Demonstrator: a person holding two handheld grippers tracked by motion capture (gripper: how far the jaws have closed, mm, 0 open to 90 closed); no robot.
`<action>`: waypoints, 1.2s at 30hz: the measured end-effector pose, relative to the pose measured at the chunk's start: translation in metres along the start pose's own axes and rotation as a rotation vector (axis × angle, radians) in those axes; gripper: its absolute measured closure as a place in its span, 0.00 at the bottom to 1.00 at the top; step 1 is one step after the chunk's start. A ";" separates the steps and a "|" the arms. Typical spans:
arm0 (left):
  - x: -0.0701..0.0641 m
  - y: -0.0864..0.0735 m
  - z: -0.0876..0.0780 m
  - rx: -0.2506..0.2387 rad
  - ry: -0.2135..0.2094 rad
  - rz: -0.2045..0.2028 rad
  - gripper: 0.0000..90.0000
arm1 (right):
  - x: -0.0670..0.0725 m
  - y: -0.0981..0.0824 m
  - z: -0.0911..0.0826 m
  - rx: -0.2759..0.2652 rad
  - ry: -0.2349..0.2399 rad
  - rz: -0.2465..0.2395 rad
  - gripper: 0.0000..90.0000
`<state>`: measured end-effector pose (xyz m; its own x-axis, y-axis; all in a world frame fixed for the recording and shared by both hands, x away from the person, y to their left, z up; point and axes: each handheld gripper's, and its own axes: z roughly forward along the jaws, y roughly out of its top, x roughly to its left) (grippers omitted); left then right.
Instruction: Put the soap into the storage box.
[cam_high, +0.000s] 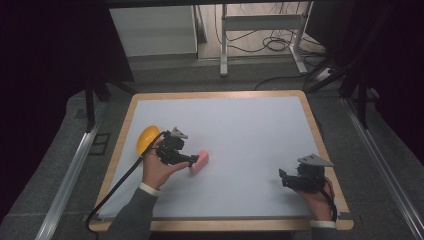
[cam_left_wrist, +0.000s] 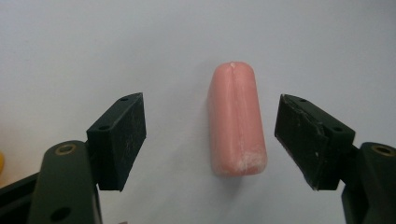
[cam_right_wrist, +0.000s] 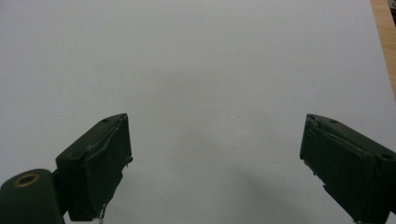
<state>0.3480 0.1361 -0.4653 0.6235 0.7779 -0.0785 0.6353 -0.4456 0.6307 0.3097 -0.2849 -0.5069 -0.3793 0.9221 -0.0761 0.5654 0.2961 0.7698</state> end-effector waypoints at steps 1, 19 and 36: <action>-0.001 0.001 0.003 0.003 -0.005 -0.001 0.28 | 0.000 0.000 0.000 0.000 0.000 0.000 0.10; -0.006 0.004 0.032 0.052 -0.020 0.007 0.32 | 0.003 -0.001 0.004 0.017 -0.001 -0.014 0.10; -0.013 0.000 0.059 0.107 -0.038 -0.001 0.48 | 0.003 -0.002 0.005 0.025 -0.002 -0.015 0.10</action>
<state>0.3666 0.1000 -0.5095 0.6386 0.7616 -0.1098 0.6796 -0.4913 0.5448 0.3112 -0.2810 -0.5121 -0.3869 0.9178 -0.0890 0.5773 0.3163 0.7528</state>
